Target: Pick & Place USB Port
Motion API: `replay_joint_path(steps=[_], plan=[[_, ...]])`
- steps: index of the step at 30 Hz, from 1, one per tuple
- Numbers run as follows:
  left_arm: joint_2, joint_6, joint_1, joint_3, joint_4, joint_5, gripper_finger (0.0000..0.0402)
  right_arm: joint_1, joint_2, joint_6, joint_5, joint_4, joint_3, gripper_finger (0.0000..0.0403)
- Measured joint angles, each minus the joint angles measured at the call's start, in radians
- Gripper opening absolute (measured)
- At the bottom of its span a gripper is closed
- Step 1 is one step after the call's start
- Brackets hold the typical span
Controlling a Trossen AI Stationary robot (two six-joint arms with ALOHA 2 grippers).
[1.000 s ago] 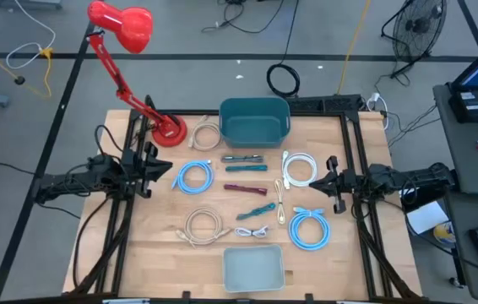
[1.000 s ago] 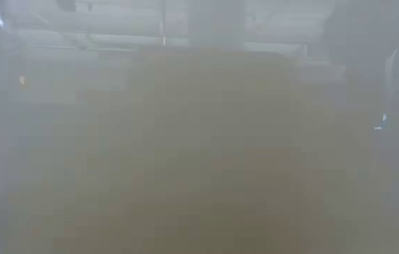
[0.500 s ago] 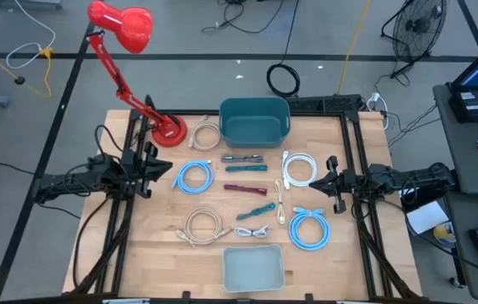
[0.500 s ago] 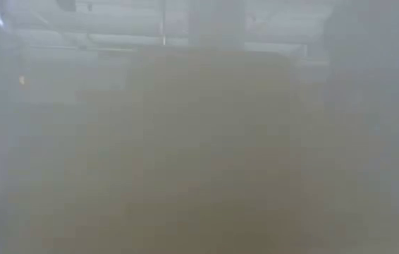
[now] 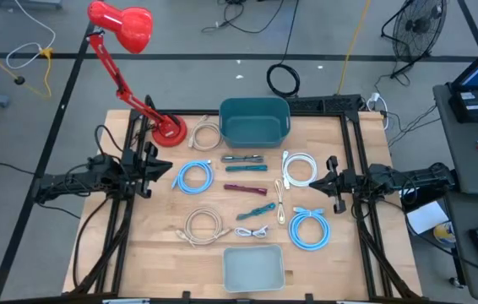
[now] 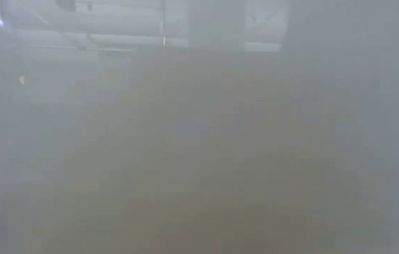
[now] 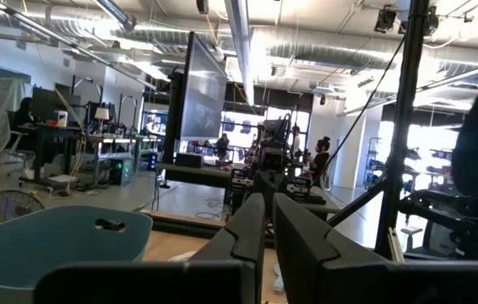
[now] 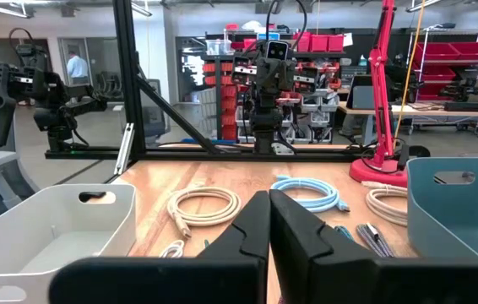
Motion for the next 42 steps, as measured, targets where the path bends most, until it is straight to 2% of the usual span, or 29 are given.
replay_joint_path(steps=[9,13,15,17,21,24,27,30,39,42], plan=[[0.000,0.000,0.000,0.000,0.000,0.000,0.0031,0.000,0.000,-0.001,0.003,0.006,0.000,0.0000],[0.000,0.000,0.000,0.000,0.000,0.000,0.0031,0.000,0.001,0.015,0.082,0.007,0.000,0.0000],[0.000,0.000,0.000,0.000,0.000,0.000,0.0031,0.000,0.001,0.107,0.115,0.025,0.000,0.0000],[0.000,0.000,0.000,0.000,0.000,0.000,0.0031,0.000,0.002,0.287,0.130,0.088,0.000,0.0000],[0.000,0.000,0.000,0.000,0.000,0.000,0.0031,0.000,0.002,0.638,0.149,0.319,0.000,0.0000],[0.000,0.000,0.000,0.000,0.000,0.000,0.0031,0.000,0.002,0.743,0.285,0.490,0.000,0.0000],[0.000,0.000,0.000,0.000,0.000,0.000,0.0031,0.000,0.002,0.760,0.454,0.640,0.000,0.0000],[0.000,0.000,0.000,0.000,0.000,0.000,0.0031,0.000,0.001,0.754,0.563,0.773,0.000,0.0000],[0.000,0.003,0.000,0.000,-0.001,-0.004,0.0031,0.000,0.002,0.597,0.695,0.991,0.000,0.0000],[0.000,0.064,0.017,0.000,0.005,-0.181,0.0031,0.000,0.002,0.599,0.752,1.033,0.008,0.0000]])
